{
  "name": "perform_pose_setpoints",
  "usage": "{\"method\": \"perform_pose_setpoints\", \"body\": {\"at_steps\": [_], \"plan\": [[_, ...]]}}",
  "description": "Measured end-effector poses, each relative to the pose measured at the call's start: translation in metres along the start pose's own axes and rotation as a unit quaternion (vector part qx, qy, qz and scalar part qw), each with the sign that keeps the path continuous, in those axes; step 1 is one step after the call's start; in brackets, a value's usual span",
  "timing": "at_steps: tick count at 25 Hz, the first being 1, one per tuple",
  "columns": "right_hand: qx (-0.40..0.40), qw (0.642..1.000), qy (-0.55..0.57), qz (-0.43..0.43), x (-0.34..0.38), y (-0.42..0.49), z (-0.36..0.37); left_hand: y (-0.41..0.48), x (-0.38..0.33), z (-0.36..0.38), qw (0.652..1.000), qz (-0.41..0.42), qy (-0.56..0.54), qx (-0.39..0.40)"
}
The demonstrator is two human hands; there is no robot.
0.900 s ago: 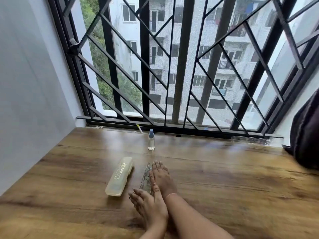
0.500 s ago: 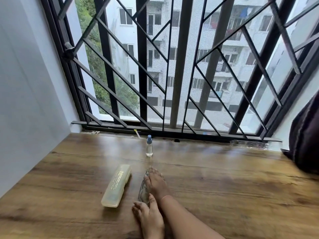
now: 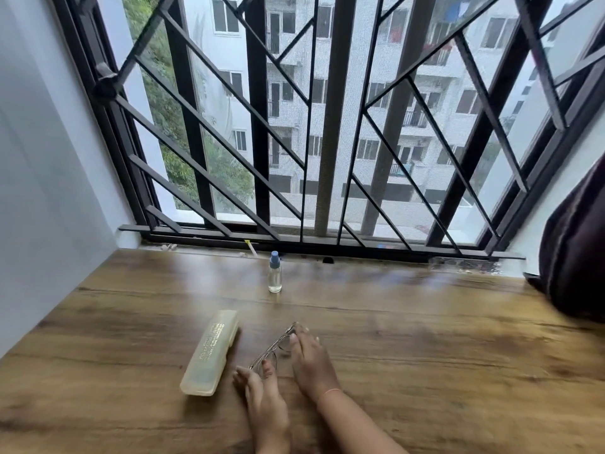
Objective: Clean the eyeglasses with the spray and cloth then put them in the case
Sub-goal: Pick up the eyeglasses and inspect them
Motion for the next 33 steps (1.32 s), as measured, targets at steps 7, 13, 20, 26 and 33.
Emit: {"method": "perform_pose_setpoints", "body": {"at_steps": [7, 13, 20, 26, 33], "plan": [[-0.072, 0.99, 0.086, 0.081, -0.022, -0.056, -0.038, 0.011, 0.006, 0.018, 0.995, 0.037, 0.019, 0.087], [-0.142, 0.972, 0.09, 0.161, -0.048, -0.108, -0.078, 0.005, 0.002, 0.044, 0.983, -0.003, -0.022, 0.181], [-0.182, 0.958, 0.092, 0.204, -0.075, -0.129, -0.105, 0.003, 0.013, 0.079, 0.965, -0.041, -0.015, 0.259], [-0.194, 0.956, 0.097, 0.196, -0.081, -0.127, -0.118, 0.003, 0.013, 0.097, 0.958, -0.017, 0.007, 0.285], [-0.175, 0.961, 0.121, 0.175, -0.087, -0.121, -0.116, 0.009, 0.019, 0.098, 0.957, 0.012, 0.061, 0.284]]}}
Point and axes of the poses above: each hand's wrist, its own y-axis towards the middle knuckle, its own z-axis out of the palm, x = y × z, the point moved 8 cm from there along y, towards the middle knuckle, and after that the axes turned 12 degrees about -z, right-handed, at the moved point
